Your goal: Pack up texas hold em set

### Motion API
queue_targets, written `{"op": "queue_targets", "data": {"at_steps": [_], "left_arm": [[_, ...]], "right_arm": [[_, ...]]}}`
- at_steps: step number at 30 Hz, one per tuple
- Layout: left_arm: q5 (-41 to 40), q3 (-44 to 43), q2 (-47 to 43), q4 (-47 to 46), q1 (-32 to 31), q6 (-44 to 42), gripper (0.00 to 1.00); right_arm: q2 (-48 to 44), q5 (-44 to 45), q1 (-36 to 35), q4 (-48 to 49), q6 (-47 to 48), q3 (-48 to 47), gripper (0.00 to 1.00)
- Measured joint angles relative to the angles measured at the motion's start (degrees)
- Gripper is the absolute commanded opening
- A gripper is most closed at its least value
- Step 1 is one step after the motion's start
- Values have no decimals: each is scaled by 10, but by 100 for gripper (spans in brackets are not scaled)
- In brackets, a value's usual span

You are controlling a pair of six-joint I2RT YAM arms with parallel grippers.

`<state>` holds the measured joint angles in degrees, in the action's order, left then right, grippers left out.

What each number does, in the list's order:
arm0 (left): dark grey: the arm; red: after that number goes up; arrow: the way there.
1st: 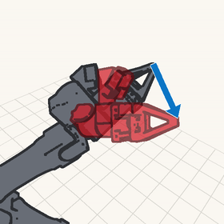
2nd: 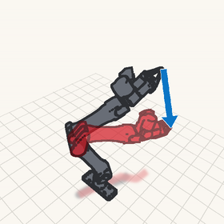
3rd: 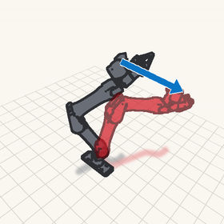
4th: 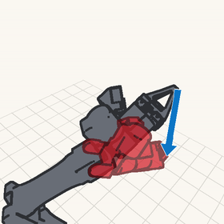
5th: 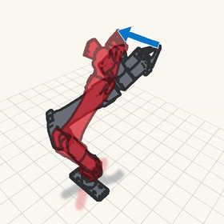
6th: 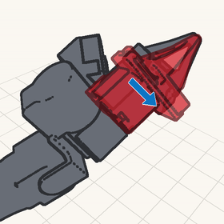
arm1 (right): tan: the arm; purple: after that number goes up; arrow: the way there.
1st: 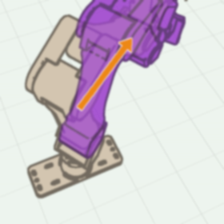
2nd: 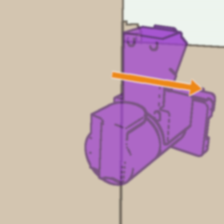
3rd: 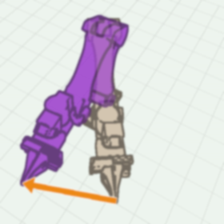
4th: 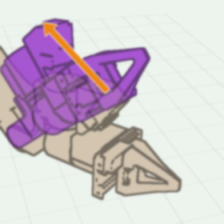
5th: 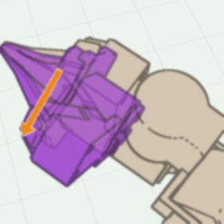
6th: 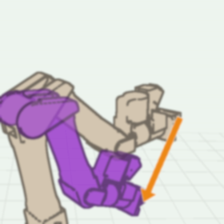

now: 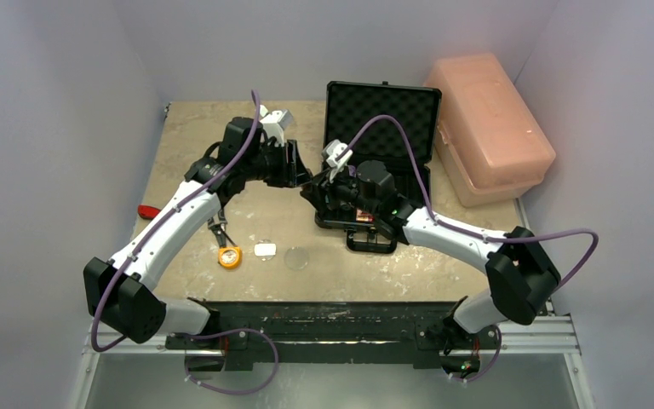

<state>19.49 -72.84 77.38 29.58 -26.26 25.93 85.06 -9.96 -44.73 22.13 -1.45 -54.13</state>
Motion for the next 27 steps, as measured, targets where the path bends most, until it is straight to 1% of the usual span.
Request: {"op": "queue_targets", "data": {"at_steps": [2, 4, 6, 9, 12, 14, 17, 19, 20, 21, 23, 24, 26, 27], "left_arm": [[0, 0, 0, -1, 0, 0, 0], [0, 0, 0, -2, 0, 0, 0], [0, 0, 0, -5, 0, 0, 0], [0, 0, 0, -8, 0, 0, 0], [0, 0, 0, -10, 0, -1, 0], [-3, 0, 0, -10, 2, -1, 0], [-4, 0, 0, -10, 3, -2, 0], [-4, 0, 0, -10, 4, -2, 11], [-4, 0, 0, -10, 4, -2, 20], [-4, 0, 0, -10, 4, -2, 32], [-4, 0, 1, -10, 4, -2, 59], [-4, 0, 2, -10, 4, -3, 68], [-1, 0, 2, -14, 4, -4, 80], [-1, 0, 2, -17, 4, -3, 84]], "right_arm": [[0, 0, 0, -2, 4, -2, 57], [1, 0, 0, -3, 7, -3, 50], [1, -1, -1, -3, 10, -3, 41], [1, 0, -3, -4, 11, -5, 25], [3, 0, -3, -10, 13, -11, 13], [9, 0, -3, -15, 13, -17, 7], [12, 0, -3, -20, 13, -23, 1], [12, 0, -3, -21, 11, -24, 0], [12, 0, -3, -21, 9, -24, 0], [12, 0, -3, -21, 7, -24, 0], [12, 0, -3, -22, 3, -24, 0], [12, 0, -3, -23, 1, -24, 0], [12, 0, -3, -28, -1, -24, 0], [12, 0, -3, -39, -1, -24, 0]]}}
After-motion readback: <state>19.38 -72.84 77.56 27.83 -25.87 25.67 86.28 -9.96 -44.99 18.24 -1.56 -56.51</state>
